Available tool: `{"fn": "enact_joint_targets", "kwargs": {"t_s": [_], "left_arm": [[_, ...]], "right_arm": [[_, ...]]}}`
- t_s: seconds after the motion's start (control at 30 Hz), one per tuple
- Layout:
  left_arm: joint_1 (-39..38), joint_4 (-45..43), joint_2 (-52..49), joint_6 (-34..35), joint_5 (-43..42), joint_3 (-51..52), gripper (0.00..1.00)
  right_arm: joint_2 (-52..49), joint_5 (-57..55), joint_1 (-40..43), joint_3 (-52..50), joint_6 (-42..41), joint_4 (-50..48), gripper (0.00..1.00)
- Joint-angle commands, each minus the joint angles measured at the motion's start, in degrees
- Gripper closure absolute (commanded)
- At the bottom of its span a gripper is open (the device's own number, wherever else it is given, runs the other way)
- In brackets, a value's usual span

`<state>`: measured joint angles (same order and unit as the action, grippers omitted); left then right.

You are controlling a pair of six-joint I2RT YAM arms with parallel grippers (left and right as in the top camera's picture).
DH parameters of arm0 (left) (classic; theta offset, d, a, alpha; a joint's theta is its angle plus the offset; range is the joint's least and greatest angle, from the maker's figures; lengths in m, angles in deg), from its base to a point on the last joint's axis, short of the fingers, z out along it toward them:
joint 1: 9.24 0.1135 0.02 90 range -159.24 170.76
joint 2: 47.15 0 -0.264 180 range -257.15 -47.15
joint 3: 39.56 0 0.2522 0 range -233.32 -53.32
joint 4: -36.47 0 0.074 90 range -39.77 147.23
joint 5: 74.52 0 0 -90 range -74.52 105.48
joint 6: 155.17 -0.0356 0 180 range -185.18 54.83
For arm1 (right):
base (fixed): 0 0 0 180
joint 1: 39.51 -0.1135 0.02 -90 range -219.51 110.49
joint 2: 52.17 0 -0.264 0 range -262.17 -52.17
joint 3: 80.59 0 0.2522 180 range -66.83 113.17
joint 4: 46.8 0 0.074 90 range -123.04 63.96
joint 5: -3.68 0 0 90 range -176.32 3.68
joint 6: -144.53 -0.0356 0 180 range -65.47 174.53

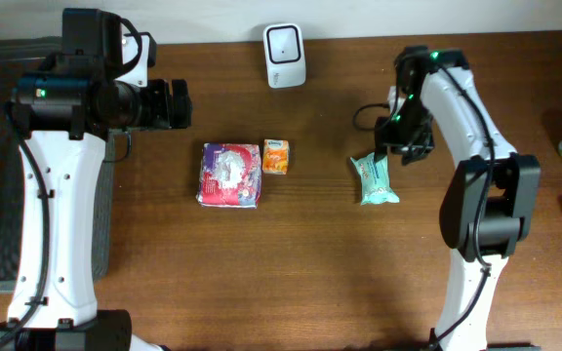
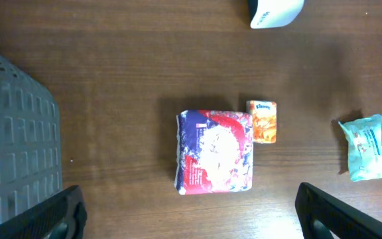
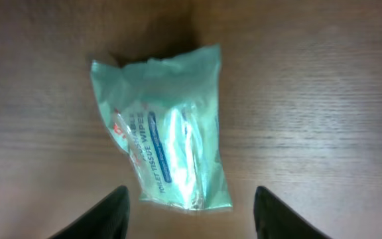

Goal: Scan the item barcode

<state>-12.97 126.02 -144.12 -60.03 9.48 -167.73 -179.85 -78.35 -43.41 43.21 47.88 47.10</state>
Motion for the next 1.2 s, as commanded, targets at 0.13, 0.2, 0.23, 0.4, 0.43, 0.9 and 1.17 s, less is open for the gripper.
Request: {"fn": "enact_joint_targets", "kwargs": {"t_s": [0.13, 0.2, 0.23, 0.4, 0.43, 0.9, 1.17], "left_arm": [[0.2, 0.0, 0.9, -0.5, -0.6, -0.1, 0.01], [0.2, -0.1, 0.9, -0.5, -0.6, -0.1, 0.01], [0.2, 0.0, 0.9, -0.5, -0.6, -0.1, 0.01], [0.2, -0.1, 0.9, -0.5, -0.6, -0.1, 0.01], [0.2, 0.0, 0.9, -0.5, -0.6, -0.1, 0.01], [0.2, 0.0, 0.9, -0.5, -0.6, -0.1, 0.01], [0.2, -0.1, 0.9, -0.5, -0.6, -0.1, 0.01]], "right_arm": [[0.6, -6.4, -9.2, -12.0, 0.2, -10.8, 0.6], [0.6, -8.1, -10.3, -12.0, -1.8, -11.7, 0.64], [0.6, -8.7, -10.6, -12.0, -2.4, -12.1, 0.67], [0.7, -4.3, -10.8, -6.9, -5.9, -12.2, 0.96], [0.7, -2.4, -10.8, -3.7, -5.9, -12.1, 0.96], [-2.3, 4.9, -12.3, 10.8, -19.7, -68.1, 0.96], [-10.8, -1.2, -14.9, 10.8, -24.1, -77.8, 0.96]]}}
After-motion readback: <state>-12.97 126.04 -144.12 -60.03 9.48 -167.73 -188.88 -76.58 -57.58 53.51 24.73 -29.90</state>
